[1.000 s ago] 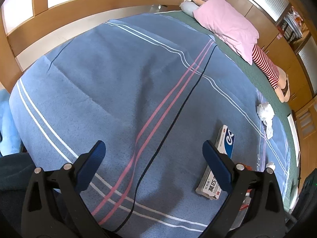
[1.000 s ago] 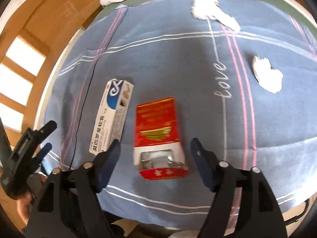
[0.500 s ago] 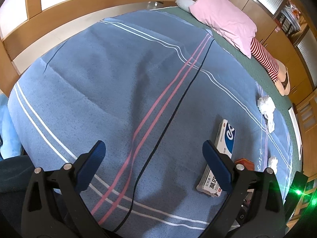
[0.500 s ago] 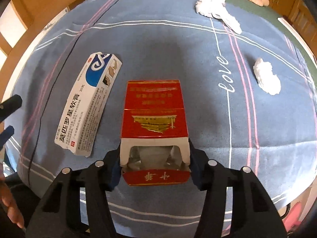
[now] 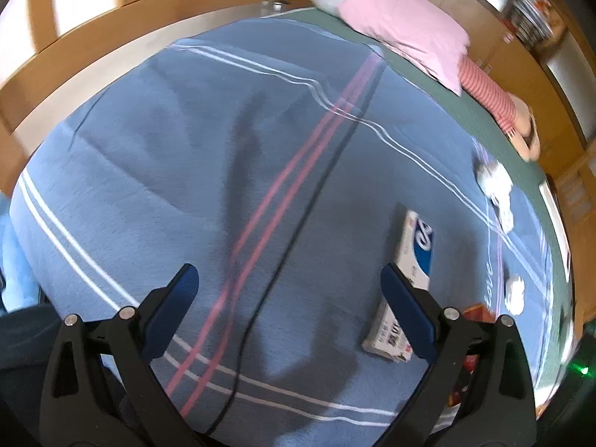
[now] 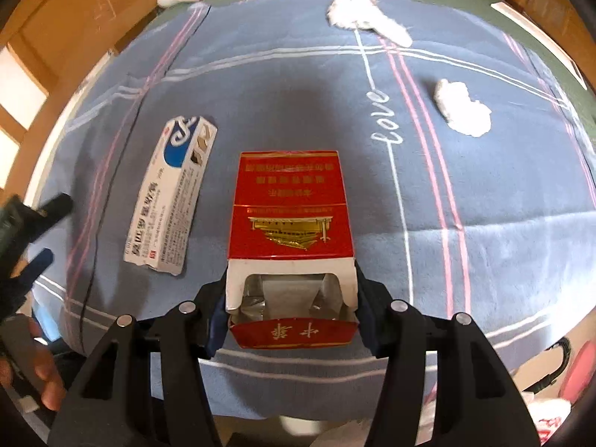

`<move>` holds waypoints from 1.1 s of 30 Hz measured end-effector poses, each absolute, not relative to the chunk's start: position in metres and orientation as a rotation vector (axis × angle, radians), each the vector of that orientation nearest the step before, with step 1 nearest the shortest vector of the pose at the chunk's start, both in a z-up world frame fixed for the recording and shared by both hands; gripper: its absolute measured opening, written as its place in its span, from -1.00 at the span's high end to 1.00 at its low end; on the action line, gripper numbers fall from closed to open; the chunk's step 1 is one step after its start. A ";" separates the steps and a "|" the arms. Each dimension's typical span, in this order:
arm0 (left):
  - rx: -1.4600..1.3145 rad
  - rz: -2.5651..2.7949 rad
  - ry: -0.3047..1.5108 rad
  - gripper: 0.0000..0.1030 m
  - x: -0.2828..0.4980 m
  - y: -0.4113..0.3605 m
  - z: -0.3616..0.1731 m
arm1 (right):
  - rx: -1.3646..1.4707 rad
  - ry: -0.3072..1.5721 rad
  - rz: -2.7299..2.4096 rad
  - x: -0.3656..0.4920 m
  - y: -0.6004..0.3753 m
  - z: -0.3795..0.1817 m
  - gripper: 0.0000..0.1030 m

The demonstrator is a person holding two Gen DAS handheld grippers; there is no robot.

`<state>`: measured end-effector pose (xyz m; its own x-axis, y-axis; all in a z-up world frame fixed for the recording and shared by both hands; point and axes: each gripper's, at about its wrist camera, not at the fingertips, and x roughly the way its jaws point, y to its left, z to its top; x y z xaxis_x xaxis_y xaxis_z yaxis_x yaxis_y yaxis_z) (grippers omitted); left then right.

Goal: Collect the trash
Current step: 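Hold the red box with the right gripper while the left gripper grasps the white ointment box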

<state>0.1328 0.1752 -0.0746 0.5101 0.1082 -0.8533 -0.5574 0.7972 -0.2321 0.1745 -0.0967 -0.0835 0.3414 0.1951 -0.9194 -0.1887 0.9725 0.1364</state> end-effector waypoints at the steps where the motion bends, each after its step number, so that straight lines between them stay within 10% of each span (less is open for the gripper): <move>1: -0.494 0.398 0.966 -0.90 0.135 0.168 -0.074 | 0.022 1.185 0.245 0.172 -0.099 -0.080 -0.08; 33: -0.286 0.281 1.037 -0.90 0.152 0.126 -0.079 | 0.124 1.174 0.204 0.145 -0.108 -0.080 -0.08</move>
